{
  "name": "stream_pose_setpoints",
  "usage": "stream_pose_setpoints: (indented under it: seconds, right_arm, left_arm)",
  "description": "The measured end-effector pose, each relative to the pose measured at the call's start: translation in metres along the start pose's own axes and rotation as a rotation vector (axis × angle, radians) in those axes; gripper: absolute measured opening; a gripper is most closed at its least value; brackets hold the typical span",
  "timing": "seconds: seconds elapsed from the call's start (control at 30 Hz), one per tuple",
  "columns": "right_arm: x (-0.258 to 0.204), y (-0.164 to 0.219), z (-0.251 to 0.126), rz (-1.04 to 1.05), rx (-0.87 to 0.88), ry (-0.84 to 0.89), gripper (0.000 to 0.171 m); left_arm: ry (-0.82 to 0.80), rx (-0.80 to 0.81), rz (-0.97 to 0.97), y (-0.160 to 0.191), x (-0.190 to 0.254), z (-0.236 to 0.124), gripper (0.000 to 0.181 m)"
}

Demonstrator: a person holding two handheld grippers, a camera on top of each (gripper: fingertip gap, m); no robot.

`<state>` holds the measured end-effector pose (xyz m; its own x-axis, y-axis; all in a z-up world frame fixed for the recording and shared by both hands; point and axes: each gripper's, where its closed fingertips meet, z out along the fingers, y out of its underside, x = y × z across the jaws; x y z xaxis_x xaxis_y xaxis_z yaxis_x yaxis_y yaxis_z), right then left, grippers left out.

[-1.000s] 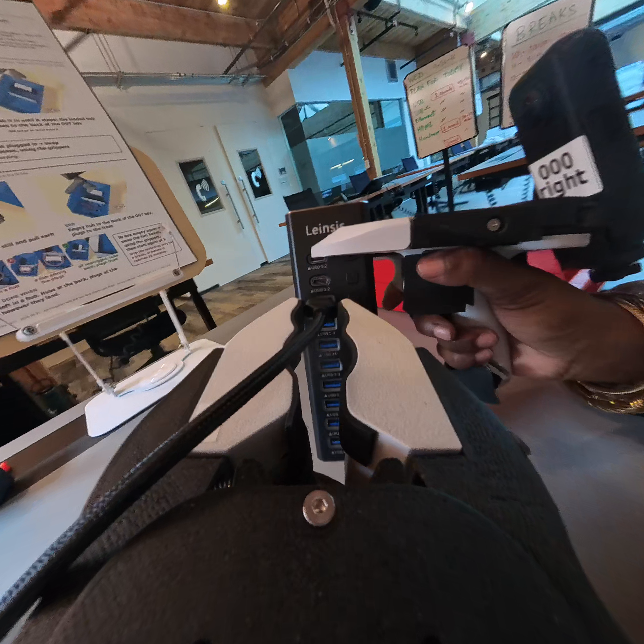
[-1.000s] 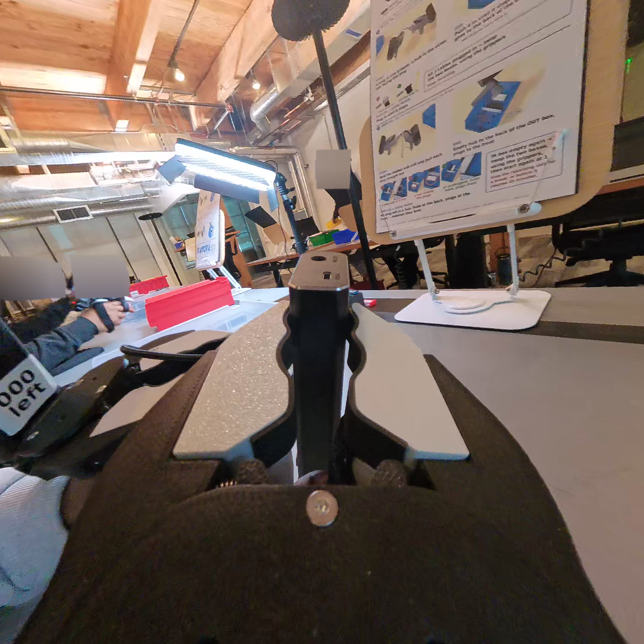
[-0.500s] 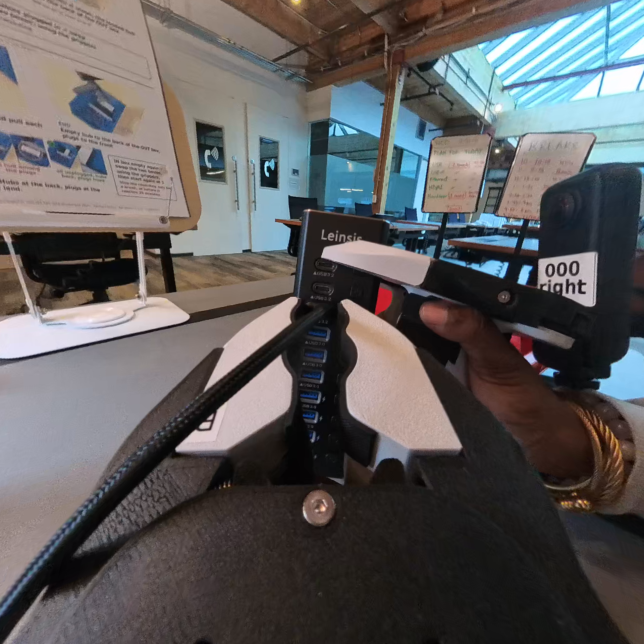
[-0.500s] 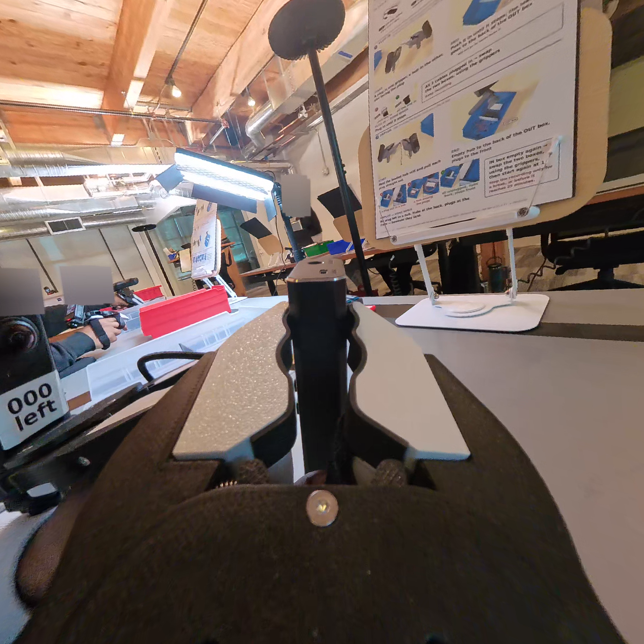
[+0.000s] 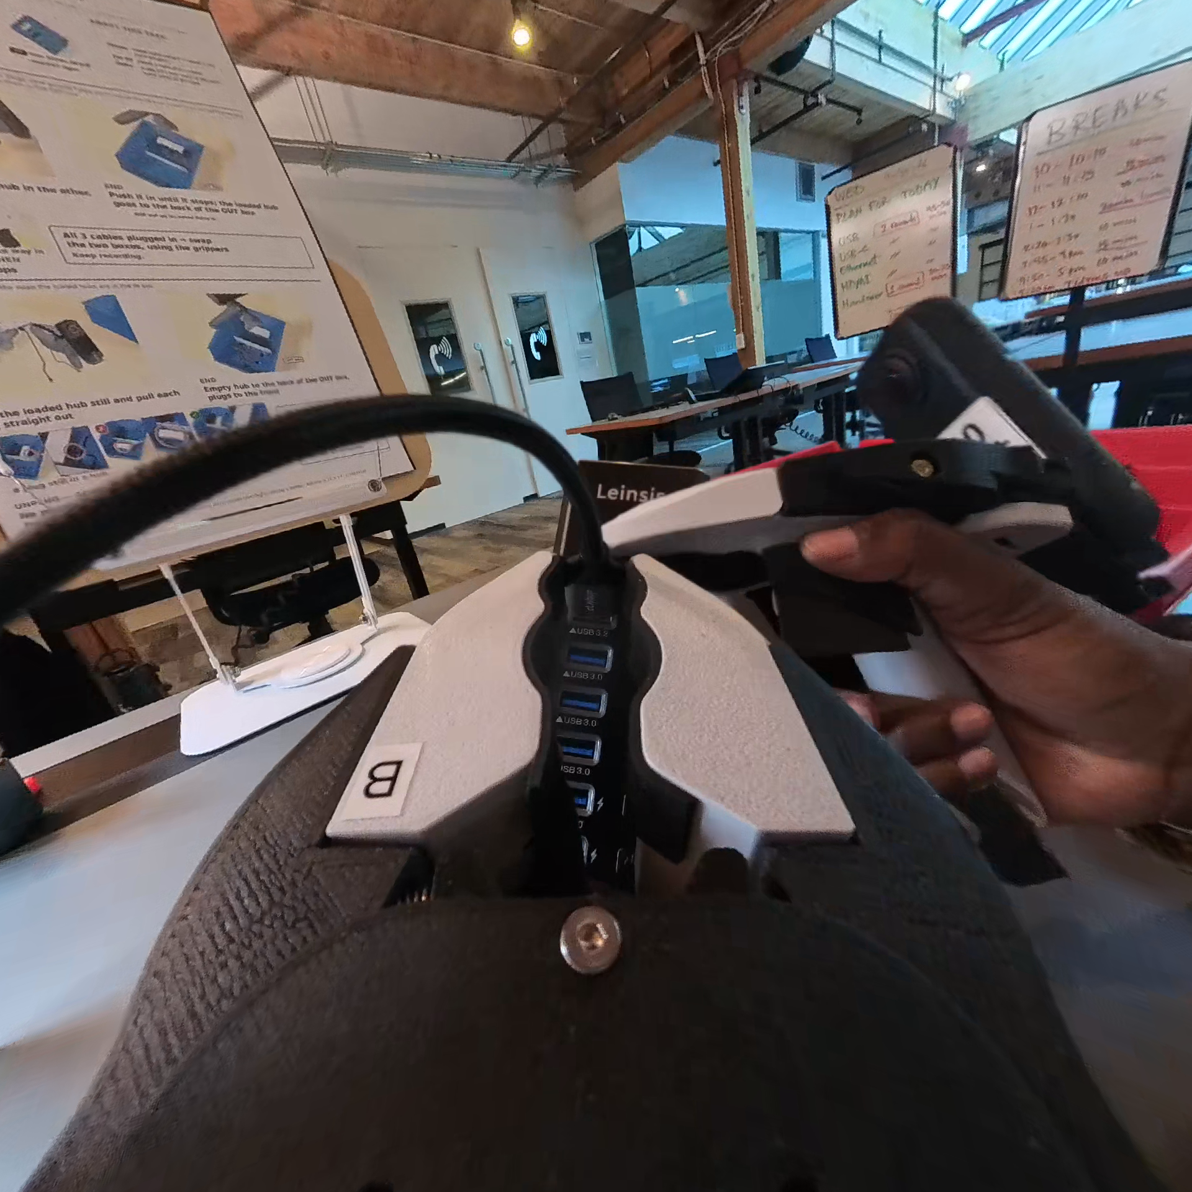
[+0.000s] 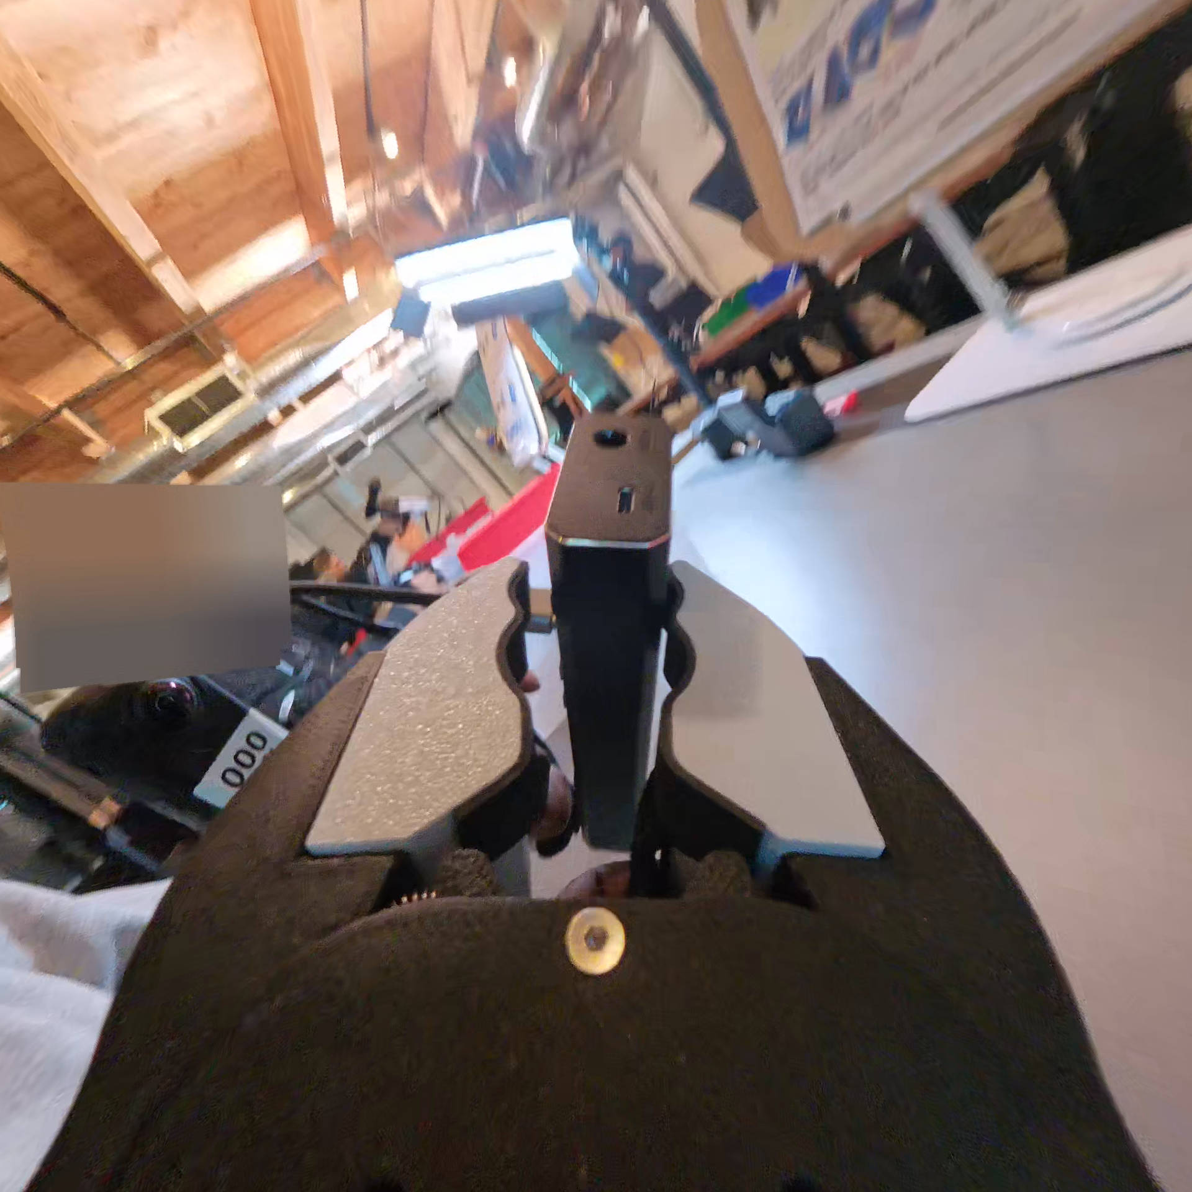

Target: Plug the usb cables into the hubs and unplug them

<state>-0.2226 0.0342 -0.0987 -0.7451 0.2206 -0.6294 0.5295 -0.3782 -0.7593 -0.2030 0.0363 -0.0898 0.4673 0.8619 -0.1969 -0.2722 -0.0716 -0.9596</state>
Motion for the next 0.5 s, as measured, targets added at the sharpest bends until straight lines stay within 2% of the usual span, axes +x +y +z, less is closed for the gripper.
stream_pose_setpoints:
  seconds: [0.07,0.2,0.33,0.43,0.5]
  right_arm:
    - [0.001,0.007,0.003,0.032,-0.047,0.006,0.049]
    - [0.018,0.003,-0.002,0.106,-0.017,0.077,0.036]
    - [0.022,0.013,-0.001,0.06,-0.058,0.11,0.029]
    - [0.021,-0.007,-0.007,-0.002,0.052,0.131,0.029]
    - [0.022,-0.021,-0.014,0.056,0.148,0.123,0.029]
  left_arm:
    - [-0.004,-0.003,0.02,0.003,0.001,0.0,0.017]
    - [-0.01,0.033,0.085,-0.007,0.003,-0.001,0.018]
    - [0.037,-0.022,0.083,0.013,0.013,-0.003,0.018]
    - [-0.004,-0.028,0.02,0.014,0.002,-0.006,0.018]
    - [-0.006,-0.021,0.029,0.011,0.005,-0.006,0.018]
